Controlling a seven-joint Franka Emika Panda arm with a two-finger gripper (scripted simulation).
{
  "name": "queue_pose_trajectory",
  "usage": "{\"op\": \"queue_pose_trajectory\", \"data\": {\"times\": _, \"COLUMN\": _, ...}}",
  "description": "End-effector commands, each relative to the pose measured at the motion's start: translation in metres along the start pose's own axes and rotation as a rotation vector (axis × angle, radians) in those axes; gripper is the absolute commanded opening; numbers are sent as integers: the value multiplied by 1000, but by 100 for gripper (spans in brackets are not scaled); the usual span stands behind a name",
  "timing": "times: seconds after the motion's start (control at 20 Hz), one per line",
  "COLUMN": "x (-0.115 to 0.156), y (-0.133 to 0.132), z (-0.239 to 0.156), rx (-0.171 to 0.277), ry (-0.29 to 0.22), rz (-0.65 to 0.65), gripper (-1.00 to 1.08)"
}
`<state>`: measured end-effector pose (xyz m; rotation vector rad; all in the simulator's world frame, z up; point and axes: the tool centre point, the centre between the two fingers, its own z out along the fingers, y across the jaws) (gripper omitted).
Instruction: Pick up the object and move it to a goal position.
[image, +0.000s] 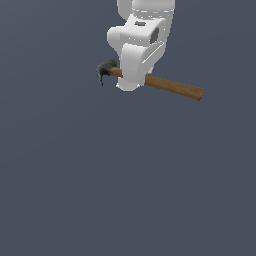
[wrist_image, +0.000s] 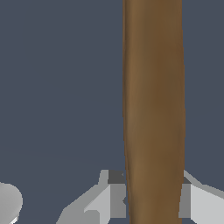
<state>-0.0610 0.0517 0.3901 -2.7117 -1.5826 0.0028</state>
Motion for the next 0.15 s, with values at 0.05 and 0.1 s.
{"op": "queue_pose_trajectory", "data": {"times": 0.05, "x": -1, "y": 0, "z": -7, "rx": -2, "ry": 1, "rz": 1, "gripper": -100}}
{"op": "queue_pose_trajectory", "data": {"times": 0.1, "x": -1, "y": 0, "z": -8, "rx": -2, "ry": 1, "rz": 1, "gripper": -100}}
